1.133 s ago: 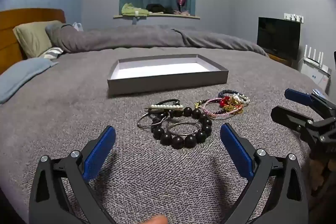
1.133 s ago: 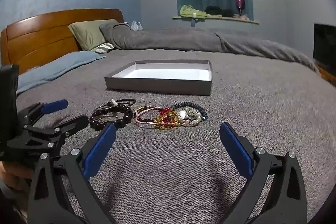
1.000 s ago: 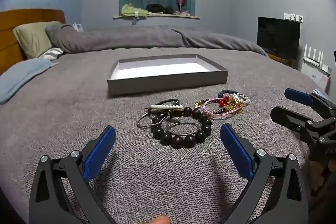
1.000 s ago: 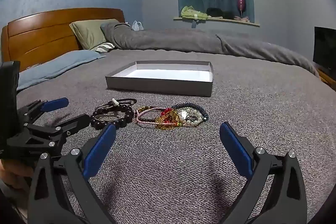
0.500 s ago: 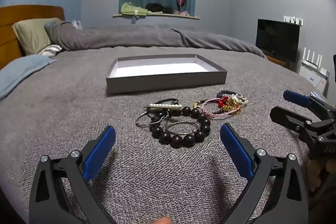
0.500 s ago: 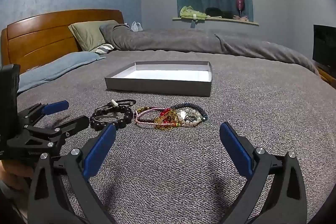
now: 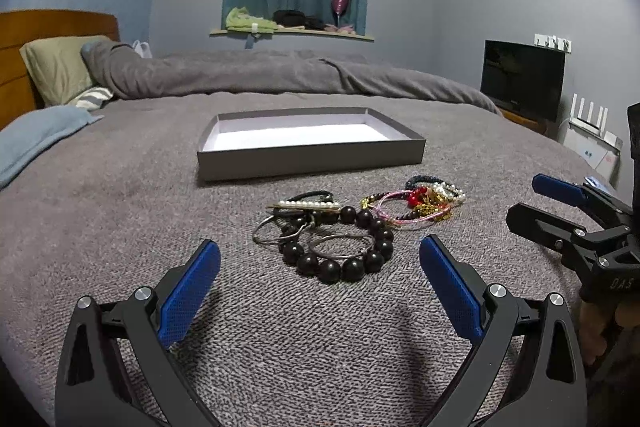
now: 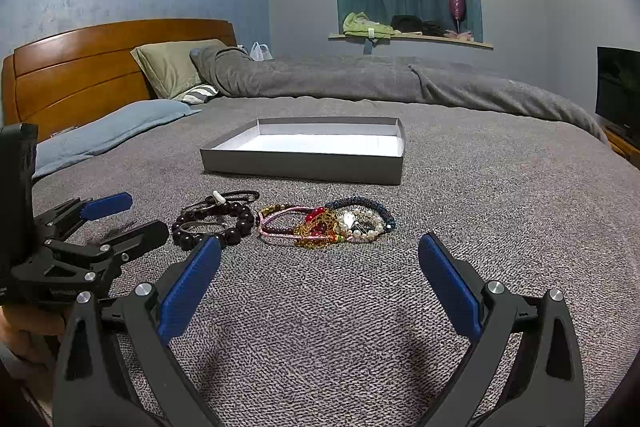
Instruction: Organize jewelry
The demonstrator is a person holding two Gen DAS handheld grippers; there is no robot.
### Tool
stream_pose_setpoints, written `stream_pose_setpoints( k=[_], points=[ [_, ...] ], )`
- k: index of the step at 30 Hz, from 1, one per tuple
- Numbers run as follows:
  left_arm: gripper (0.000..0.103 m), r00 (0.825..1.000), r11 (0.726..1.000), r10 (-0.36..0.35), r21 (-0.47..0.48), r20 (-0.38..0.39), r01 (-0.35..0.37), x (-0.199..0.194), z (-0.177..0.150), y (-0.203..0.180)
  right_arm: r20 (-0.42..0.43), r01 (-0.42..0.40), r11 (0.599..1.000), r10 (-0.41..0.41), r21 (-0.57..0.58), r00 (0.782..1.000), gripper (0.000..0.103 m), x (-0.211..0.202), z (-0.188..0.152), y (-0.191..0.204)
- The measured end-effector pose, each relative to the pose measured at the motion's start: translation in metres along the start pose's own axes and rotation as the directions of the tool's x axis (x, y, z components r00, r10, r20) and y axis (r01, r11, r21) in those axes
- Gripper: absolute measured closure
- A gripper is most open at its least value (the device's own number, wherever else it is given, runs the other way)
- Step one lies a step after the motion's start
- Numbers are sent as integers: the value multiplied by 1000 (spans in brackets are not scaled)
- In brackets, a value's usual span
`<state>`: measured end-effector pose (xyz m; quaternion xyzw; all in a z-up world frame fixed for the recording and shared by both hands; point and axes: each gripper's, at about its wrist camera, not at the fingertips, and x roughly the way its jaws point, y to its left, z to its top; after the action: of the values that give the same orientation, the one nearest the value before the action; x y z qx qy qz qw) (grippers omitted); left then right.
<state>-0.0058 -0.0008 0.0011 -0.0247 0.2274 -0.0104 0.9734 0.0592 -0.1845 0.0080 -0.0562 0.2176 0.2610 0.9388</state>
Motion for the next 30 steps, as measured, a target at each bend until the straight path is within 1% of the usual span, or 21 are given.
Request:
stream_pose_setpoints(
  k=[21,30],
  points=[
    [4,1000,1000,23,-9,-2,-23,2,0,3,6,-2,1000,2,5,1000,5,-1,2,1],
    [5,1000,1000,23,-16,-5,-23,3,0,4,6,-4,1000,4,5,1000,5,-1,1,0]
  ],
)
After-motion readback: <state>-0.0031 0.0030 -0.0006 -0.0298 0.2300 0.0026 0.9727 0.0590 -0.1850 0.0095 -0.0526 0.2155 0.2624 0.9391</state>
